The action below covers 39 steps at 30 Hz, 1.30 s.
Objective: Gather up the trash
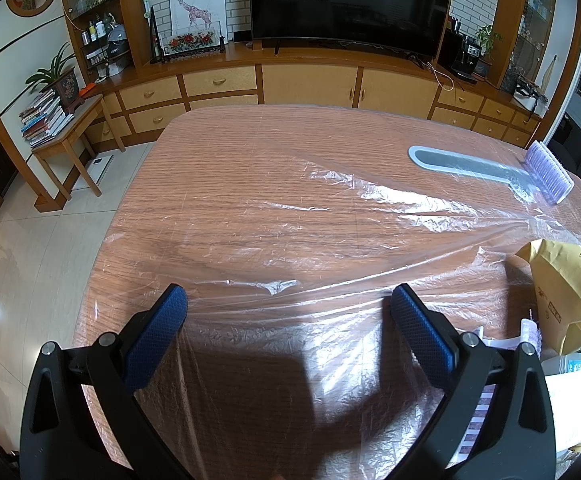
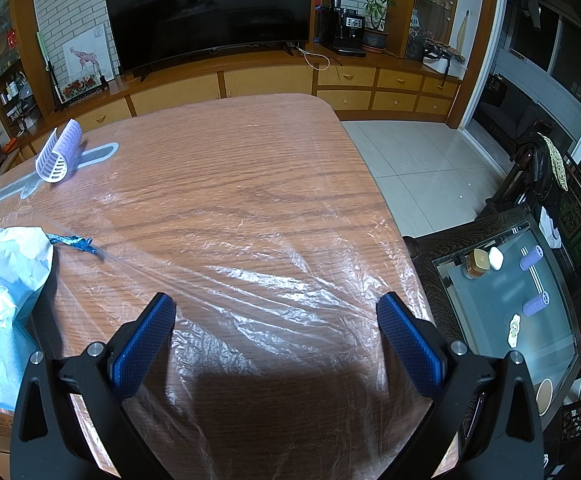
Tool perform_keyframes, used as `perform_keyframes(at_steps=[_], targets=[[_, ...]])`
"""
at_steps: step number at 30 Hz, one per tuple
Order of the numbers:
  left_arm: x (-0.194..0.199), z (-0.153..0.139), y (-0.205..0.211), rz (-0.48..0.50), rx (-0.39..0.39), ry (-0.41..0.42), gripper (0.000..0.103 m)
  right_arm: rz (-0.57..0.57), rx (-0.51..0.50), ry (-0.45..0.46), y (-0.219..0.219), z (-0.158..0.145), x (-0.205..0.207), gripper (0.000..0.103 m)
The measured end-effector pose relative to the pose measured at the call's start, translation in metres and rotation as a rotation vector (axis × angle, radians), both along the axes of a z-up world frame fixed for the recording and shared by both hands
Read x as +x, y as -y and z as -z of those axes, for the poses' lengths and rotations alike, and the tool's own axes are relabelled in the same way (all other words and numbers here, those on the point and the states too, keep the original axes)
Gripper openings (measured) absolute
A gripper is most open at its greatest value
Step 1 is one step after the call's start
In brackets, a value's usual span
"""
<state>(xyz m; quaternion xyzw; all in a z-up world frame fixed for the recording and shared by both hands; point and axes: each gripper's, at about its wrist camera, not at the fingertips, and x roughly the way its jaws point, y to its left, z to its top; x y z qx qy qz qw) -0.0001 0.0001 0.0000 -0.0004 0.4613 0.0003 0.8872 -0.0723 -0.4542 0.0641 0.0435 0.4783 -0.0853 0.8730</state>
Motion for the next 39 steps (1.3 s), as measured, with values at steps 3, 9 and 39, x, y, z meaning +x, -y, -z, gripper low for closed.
perform_keyframes(at_steps=[3,9,39], targets=[[0.000,0.000,0.000,0.000,0.000,0.000,0.102,0.000,0.000,0.000,0.000,0.000,0.000,0.099],[0.000,0.000,0.000,0.000,0.000,0.000,0.102,0.000,0.000,0.000,0.000,0.000,0.000,0.099],[-0.002,0.002,0.000,0.010,0.010,-0.012,0.102,0.059,-0.001,-0.041,0.005,0.001,0.013,0.099]])
